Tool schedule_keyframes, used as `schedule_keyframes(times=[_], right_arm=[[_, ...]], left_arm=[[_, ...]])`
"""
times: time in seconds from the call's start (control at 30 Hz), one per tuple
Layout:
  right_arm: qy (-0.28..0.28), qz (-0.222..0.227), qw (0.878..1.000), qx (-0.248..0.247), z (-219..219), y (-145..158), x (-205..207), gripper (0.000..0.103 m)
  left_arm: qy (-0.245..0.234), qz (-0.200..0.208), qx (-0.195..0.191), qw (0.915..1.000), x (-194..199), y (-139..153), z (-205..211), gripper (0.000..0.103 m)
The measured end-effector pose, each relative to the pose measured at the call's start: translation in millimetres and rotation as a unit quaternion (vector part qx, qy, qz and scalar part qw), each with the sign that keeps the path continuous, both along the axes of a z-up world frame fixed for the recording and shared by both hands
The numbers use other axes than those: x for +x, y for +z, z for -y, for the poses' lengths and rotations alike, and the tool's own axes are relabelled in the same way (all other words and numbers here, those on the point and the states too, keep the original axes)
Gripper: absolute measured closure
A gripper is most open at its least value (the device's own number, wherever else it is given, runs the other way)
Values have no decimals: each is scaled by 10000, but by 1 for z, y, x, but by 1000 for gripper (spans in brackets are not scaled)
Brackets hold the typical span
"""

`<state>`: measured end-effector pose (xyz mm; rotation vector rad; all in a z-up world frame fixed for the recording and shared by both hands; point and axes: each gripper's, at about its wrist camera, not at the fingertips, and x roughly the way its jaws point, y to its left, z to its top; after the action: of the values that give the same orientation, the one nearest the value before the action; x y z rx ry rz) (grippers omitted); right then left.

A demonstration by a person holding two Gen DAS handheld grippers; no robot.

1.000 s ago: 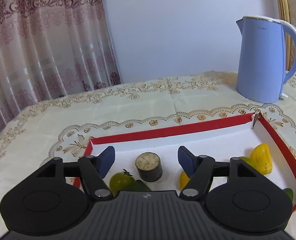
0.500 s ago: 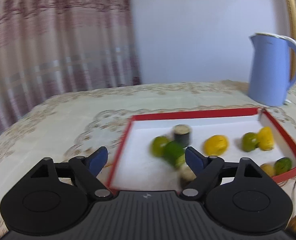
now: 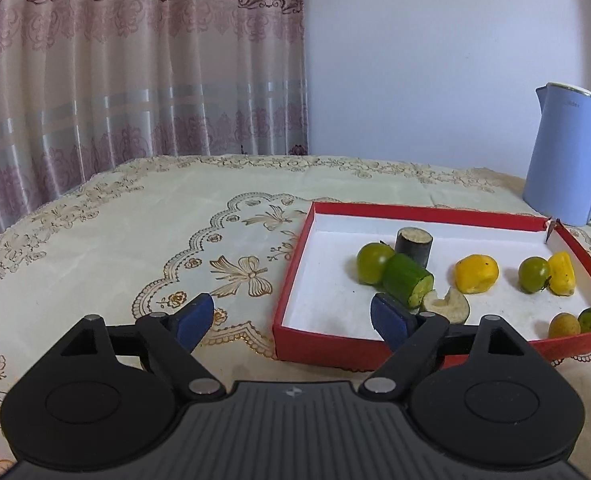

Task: Organize fruits
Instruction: 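Withdraw the left tool while the right tool carries the brown fruit over the tray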

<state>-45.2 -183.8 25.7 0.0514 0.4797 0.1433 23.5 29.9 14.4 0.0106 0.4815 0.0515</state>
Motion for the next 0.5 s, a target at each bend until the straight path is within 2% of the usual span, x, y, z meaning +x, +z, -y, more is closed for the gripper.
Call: schedule_keyframes(times=[0.23,0.5], right_arm=[[-89,39,9999,-32,7,7,24,78],[-177,-10,9998,22,13,8,47,78]], left_arm=[[7,-108,-129,9999,1,-4,-7,10],[-122,-57,137,9998,-1,-6,2,5]])
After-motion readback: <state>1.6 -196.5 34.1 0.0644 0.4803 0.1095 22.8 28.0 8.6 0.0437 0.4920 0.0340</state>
